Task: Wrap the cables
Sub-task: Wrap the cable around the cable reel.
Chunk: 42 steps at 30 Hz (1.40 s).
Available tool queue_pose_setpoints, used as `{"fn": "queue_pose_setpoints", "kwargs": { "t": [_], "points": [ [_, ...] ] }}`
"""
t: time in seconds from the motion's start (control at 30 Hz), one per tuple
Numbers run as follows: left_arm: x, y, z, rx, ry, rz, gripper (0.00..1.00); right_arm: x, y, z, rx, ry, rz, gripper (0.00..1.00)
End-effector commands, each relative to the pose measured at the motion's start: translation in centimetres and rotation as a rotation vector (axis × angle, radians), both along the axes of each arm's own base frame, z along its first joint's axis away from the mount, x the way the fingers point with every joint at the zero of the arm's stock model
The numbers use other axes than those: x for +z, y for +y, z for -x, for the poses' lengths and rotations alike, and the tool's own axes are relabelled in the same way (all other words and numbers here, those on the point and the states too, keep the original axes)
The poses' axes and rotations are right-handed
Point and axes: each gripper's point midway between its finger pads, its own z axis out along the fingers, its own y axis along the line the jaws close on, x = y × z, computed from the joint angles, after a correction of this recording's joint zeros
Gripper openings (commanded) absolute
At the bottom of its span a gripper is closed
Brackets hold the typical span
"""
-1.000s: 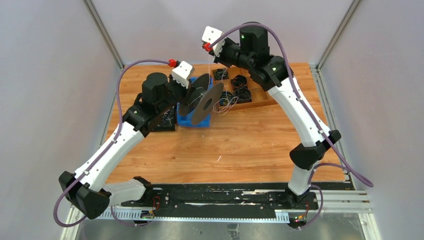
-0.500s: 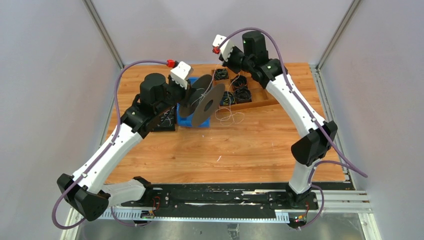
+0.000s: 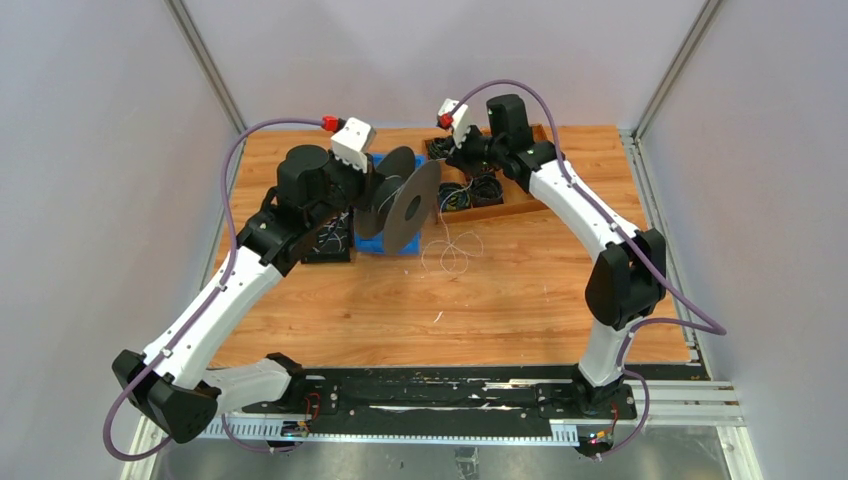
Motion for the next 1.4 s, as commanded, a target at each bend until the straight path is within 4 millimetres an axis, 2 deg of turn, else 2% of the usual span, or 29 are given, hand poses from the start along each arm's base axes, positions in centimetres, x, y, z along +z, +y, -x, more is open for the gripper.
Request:
{"fn": "queue_pose_setpoints", "kwargs": {
  "t": [0.0,0.17,0.43,0.63,0.87,1.23,1.37],
  "points": [
    [4.4,1.7,-0.2,0.106,-0.075,0.099,0.00,0.1,0.9,0.8,0.015,0.074,-0.128,0.01],
    [4.2,2.1,-0.3,0.142,-0.052,0.121,0.00,-1.8,1.8,1.6,0.018,0.169,-0.199,0.01],
    [5.1,2.1,0.0,0.159,-0.030,0.175,0.00,-5.5,2.4,3.4,0.014,0.294,-0.290,0.01],
    [5.2,1.6,0.0,0.139,-0.023,0.193,0.00,-7.2,2.6,4.3,0.017,0.346,-0.320,0.01],
    [4.9,1.9,-0.2,0.165,-0.012,0.208,0.00,-9.6,2.9,5.9,-0.002,0.446,-0.388,0.01],
    [6.2,0.8,0.5,0.087,-0.003,0.269,0.00,-11.5,3.3,7.3,-0.005,0.475,-0.418,0.04],
    [5.9,0.6,0.5,0.076,0.009,0.274,0.00,-12.1,3.5,7.7,-0.011,0.496,-0.417,0.07]
  ]
}}
